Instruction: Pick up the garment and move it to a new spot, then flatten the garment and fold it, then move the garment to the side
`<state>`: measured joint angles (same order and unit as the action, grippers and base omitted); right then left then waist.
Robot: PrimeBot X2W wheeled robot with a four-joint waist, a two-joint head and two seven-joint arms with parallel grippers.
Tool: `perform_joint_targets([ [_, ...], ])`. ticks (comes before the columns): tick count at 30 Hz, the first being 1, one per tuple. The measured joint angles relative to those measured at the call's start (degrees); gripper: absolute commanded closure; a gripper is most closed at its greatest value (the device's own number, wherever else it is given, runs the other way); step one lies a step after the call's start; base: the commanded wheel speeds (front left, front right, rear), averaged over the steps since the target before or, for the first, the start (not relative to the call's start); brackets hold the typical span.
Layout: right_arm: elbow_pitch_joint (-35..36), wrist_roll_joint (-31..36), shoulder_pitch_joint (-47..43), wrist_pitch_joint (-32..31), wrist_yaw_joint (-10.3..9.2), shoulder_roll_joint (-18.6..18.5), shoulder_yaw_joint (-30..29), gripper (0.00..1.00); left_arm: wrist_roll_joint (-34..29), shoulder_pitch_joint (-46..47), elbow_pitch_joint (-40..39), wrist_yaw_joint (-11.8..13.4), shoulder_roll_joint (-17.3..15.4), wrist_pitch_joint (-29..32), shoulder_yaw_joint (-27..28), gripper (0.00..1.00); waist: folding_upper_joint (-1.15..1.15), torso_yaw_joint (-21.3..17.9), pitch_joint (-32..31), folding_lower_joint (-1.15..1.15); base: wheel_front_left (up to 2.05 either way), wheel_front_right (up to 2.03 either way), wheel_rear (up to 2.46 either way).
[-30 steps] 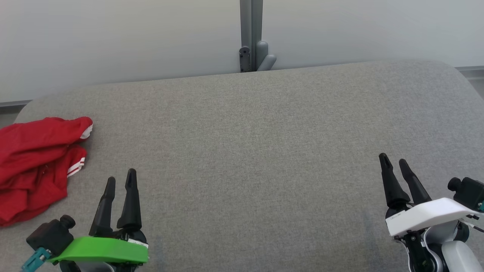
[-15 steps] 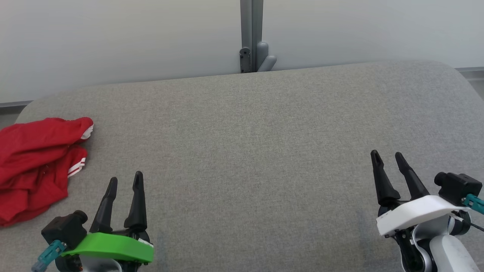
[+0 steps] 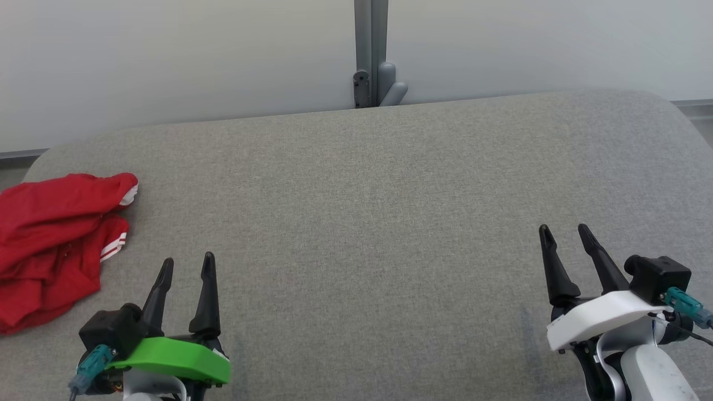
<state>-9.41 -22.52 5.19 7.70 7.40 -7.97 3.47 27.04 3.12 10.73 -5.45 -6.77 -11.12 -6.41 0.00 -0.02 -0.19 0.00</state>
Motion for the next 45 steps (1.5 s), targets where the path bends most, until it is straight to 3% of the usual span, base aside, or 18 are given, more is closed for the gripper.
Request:
perform_joint_targets([
  [22, -5.31, 8.22, 1.62, 3.80, 0.08, 0.77, 1.04, 0.00, -10.05, 3.67, 5.36, 0.94, -0.31, -1.91, -0.03, 0.00, 0.00, 0.07, -0.20, 0.00, 0.00, 0.00, 0.00],
  [45, -9.15, 12.33, 3.49, 6.83, 0.08, 0.86, 2.01, 0.00, -14.08, 4.66, 5.92, 1.41, -0.49, 1.57, -0.41, 0.00, 0.00, 0.11, -0.33, 0.00, 0.00, 0.00, 0.00],
])
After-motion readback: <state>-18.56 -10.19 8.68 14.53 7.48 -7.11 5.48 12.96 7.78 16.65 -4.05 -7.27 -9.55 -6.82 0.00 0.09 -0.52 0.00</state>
